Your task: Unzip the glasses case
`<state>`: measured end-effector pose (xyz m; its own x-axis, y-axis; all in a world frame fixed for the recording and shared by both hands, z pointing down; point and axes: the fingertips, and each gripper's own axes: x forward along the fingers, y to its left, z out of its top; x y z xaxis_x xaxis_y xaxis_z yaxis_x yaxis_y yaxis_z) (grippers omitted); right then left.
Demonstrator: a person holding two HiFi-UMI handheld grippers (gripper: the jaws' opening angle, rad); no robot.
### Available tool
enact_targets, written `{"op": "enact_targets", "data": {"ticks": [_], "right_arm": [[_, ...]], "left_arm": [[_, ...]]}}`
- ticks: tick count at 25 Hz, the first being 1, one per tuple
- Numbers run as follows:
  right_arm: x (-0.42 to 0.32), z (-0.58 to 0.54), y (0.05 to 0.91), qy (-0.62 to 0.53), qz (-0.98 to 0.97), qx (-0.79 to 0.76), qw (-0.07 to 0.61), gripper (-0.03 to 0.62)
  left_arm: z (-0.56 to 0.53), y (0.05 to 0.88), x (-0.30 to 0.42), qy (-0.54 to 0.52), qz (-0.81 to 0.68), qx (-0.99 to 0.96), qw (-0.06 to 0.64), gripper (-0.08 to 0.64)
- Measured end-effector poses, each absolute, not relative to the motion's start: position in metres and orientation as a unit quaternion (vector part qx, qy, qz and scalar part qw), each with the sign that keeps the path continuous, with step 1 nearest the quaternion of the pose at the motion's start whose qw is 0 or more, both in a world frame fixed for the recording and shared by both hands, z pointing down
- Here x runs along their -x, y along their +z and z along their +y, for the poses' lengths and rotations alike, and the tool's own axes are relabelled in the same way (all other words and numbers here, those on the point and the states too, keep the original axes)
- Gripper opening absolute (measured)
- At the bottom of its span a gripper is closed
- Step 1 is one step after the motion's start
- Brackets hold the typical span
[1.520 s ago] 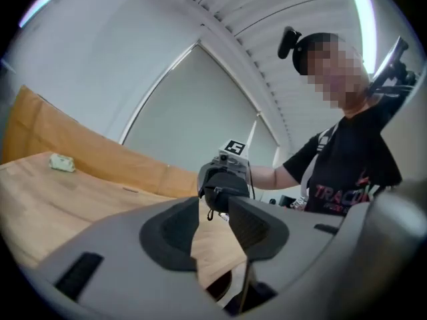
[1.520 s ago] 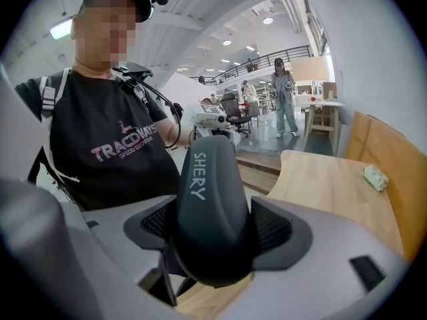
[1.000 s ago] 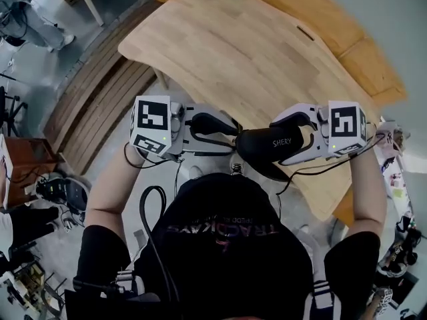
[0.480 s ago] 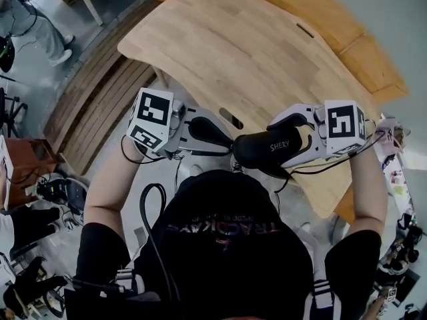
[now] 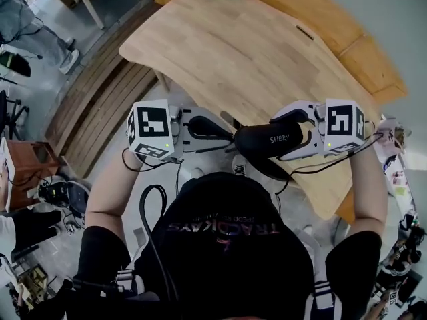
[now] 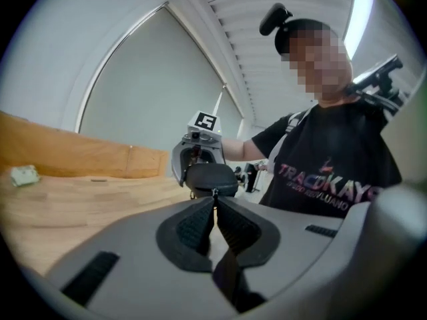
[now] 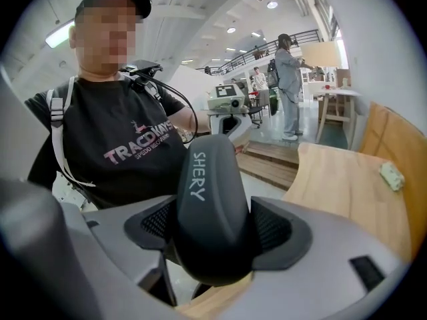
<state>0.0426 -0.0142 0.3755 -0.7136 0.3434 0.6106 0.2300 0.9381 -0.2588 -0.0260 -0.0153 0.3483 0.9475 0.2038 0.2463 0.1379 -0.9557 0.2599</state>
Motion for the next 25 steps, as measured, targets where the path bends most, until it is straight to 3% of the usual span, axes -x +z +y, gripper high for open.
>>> {"op": "enact_targets", "data": {"ticks": [17, 25], "right_arm": [[-0.032, -0.063, 0.411, 0.091, -0.937, 0.022, 0.336, 0.356], [-0.032, -0.061, 0.422, 0.095, -0.933, -0.019, 0.345, 0.356]], "left_arm": [[-0.079, 0.379, 0.040, 0.213, -0.202, -0.956, -0.020, 0.011], [-0.076, 0.391, 0.043, 0.227, -0.265, -0.937, -0.023, 0.011]]}}
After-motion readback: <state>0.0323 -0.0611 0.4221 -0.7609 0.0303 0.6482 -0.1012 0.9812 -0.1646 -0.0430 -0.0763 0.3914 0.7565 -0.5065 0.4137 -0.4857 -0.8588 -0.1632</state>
